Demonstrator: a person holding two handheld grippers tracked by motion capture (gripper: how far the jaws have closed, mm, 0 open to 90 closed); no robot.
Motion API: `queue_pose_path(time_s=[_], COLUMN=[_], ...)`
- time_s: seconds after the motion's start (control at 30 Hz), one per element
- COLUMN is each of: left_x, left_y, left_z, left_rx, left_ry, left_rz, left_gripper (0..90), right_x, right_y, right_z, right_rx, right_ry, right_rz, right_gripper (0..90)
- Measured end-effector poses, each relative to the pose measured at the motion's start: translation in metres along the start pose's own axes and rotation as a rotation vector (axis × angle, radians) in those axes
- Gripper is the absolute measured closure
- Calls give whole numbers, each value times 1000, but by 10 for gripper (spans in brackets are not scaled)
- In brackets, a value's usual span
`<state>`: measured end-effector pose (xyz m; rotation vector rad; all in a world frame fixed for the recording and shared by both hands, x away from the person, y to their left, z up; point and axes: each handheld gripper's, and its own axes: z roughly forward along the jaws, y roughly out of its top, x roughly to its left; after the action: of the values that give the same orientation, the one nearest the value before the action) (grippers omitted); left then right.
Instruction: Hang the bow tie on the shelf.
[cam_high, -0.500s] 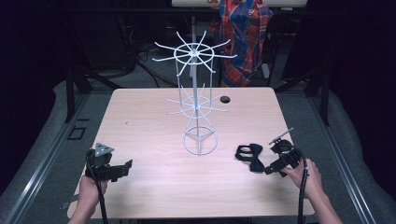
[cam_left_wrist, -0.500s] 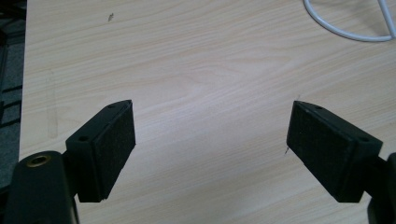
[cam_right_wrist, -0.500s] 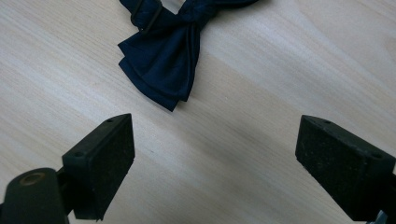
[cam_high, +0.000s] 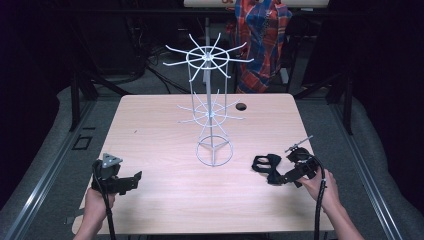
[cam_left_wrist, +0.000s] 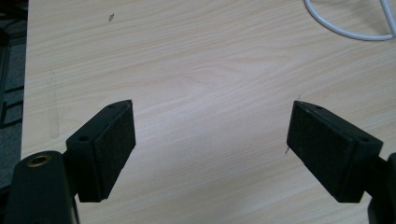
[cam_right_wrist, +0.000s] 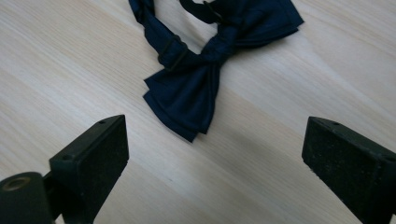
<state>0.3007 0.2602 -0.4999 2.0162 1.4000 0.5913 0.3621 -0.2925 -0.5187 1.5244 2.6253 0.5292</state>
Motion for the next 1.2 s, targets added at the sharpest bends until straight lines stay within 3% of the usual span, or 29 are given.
queue_pose_path(time_s=[0.1,0.13,0.23,0.27,0.37,0.4,0.43,0.6,0.73,0.8,0.83,0.87,0.93,1.03,1.2], left_x=[-1,-2,-3,-2,-1,-1,-1,-2,-1,-1,-1,-1,-2,-1,-1], left_y=[1,1,1,1,1,1,1,1,1,1,1,1,1,0,0], left_z=[2,3,2,2,2,2,2,2,2,3,3,3,2,3,2], left_rx=[9,9,8,6,5,5,5,10,11,11,11,13,11,11,10], left_ry=[-6,-8,-9,-9,-7,-6,-7,-5,-3,-1,-1,-3,-2,-1,-2], left_rz=[10,11,14,15,6,4,6,14,8,8,8,11,12,5,6], left_gripper=[159,159,158,158,158,159,158,158,158,159,158,158,158,159,158], right_x=[4,7,8,10,9,9,8,7,7,8,9,10,10,12,14], right_y=[4,5,9,12,15,15,16,20,23,25,26,27,28,28,29], right_z=[7,9,9,11,14,17,18,26,30,32,37,38,38,39,40], right_rx=[2,-14,-19,-30,-15,-43,-35,-17,-8,-1,6,13,17,5,32], right_ry=[-26,-2,-16,5,0,7,13,-20,-21,-45,-8,-17,-28,-36,-72], right_rz=[-33,-19,-39,-13,-14,1,3,12,9,7,10,-1,-8,-7,-31], right_gripper=[0,0,0,0,0,0,0,0,78,162,204,271,293,416,490])
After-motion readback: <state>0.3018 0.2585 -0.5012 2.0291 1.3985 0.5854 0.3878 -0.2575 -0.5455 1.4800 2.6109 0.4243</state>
